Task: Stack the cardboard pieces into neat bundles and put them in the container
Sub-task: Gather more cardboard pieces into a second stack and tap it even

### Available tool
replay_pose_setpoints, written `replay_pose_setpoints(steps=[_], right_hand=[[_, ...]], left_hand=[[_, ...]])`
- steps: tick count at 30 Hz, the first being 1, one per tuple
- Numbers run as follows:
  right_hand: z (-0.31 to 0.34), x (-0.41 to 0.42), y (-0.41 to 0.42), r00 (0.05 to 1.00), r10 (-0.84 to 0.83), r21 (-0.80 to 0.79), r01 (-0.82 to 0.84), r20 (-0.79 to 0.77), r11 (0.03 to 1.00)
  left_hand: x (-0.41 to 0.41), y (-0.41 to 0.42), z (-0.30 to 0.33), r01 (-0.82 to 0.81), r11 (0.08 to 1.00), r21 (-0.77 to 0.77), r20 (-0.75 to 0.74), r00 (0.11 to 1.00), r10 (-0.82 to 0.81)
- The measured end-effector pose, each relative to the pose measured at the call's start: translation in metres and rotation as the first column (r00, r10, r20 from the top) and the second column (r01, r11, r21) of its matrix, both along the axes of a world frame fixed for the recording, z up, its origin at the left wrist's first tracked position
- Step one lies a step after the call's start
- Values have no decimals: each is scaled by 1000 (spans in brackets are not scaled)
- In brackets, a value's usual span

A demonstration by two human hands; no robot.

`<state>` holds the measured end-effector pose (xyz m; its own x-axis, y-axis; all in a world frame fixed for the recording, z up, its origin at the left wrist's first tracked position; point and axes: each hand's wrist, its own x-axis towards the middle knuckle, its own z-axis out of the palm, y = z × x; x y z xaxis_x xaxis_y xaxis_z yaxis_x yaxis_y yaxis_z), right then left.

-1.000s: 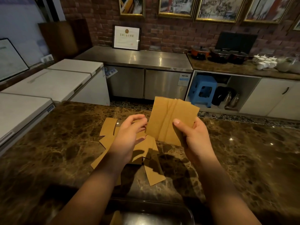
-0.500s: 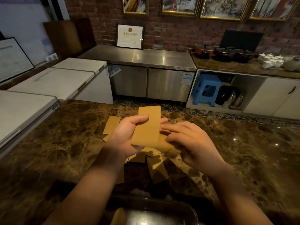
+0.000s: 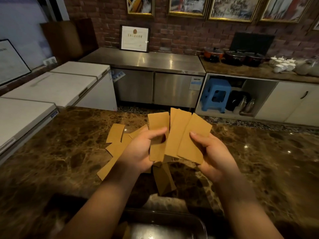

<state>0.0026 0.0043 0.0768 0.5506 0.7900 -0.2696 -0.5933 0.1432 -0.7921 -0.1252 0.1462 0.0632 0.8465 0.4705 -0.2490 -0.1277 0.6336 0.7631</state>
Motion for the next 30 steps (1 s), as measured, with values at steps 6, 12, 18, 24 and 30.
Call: replay_pose_setpoints(steps=[6,12,18,24,30], right_hand=[[-7,-5,7,991,-26,-99,39,128,994],[-8,4,4,992,-73,-96,83,101,992],[0,16,-3,992,-107,-102,112,62,988],[6,6,-1,946,57,-114,-22,320,993],[12,-8,-10,548,-202,232,15,811,972]], left_hand=[[4,-4,-4,-50,999,9,-40,998,51],[-2,3,-3,-129,992,14,-54,990,129],[-8,15,-2,-194,981,11,-115,974,194],[-4,8,-1,-133,990,49,-188,972,140],[-1,21,-3,-134,975,-179,-238,967,89]])
